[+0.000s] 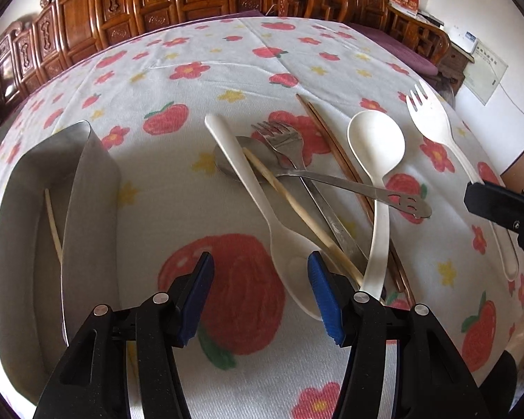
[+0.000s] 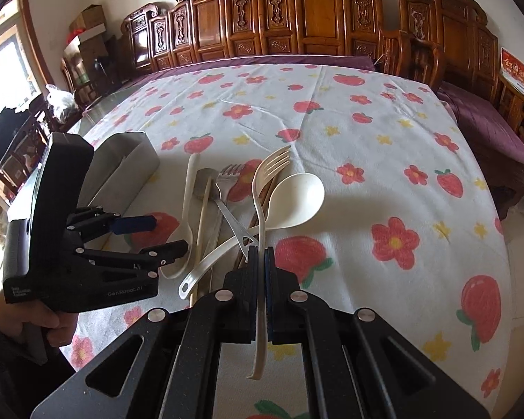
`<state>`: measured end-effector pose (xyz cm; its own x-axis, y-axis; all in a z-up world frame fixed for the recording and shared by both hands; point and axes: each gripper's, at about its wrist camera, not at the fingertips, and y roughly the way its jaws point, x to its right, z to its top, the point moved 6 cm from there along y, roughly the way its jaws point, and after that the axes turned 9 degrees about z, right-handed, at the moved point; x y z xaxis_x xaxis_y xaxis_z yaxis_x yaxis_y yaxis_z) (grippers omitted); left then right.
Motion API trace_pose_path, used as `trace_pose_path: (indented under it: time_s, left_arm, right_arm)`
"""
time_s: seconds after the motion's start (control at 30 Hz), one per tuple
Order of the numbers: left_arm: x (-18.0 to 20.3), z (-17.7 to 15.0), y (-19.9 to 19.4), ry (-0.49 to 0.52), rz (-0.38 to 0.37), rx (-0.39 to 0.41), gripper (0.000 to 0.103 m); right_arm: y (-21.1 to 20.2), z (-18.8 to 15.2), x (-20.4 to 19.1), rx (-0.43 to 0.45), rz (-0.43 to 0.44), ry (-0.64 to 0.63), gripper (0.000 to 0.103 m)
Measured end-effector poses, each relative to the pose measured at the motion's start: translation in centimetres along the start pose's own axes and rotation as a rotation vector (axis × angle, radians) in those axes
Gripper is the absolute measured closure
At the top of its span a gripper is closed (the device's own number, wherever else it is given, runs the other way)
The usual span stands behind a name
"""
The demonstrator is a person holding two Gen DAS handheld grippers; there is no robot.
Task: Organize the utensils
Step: 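Grasp a white plastic spoon with the left tool while the right tool holds the white fork, then place the white plastic spoon into the metal tray and open the left tool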
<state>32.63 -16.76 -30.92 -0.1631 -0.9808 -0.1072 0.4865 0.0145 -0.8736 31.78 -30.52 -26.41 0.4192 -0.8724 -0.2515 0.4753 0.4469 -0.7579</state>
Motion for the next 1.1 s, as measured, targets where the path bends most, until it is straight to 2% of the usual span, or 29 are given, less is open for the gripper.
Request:
trace_pose_path:
  time_s: [0.03,0.13,0.2,0.3,0.57,1.1]
  left_arm:
    - [0.1,-0.1,-0.1,0.005,0.003,0.006,0.055]
    - [0.4,-0.4,-0.4,0.014,-0.011,0.014,0.071]
    - [0.7,-0.5,-0.6,0.022,-0.025,0.008,0.088]
    - [0.8,-0.7,-1.0,0.034,-0.026,0.005,0.099]
    - [-0.6,-0.8,-2.6,0.004,-0.018,0.018,0.102]
    - [-7.3,-0.5,-9.1,-0.021,0.073,0.16,0.102]
  right_arm:
    - [0.0,0.0,0.0,-0.001,0.0,0.0,0.098]
    - [0.1,-0.1,-0.2,-0.004,0.001,-0.002,0.098]
    - [0.1,-0.1,-0.3,-0.004,0.003,-0.006,0.098]
    - [0.2,-0.1,-0.8,-0.002,0.015,-0.019,0.098]
    - [0.0,0.2,-1.8,0.002,0.023,-0.045,0.098]
    - [0.2,0.4,-6.3,-0.008,0.039,-0.118,0.098]
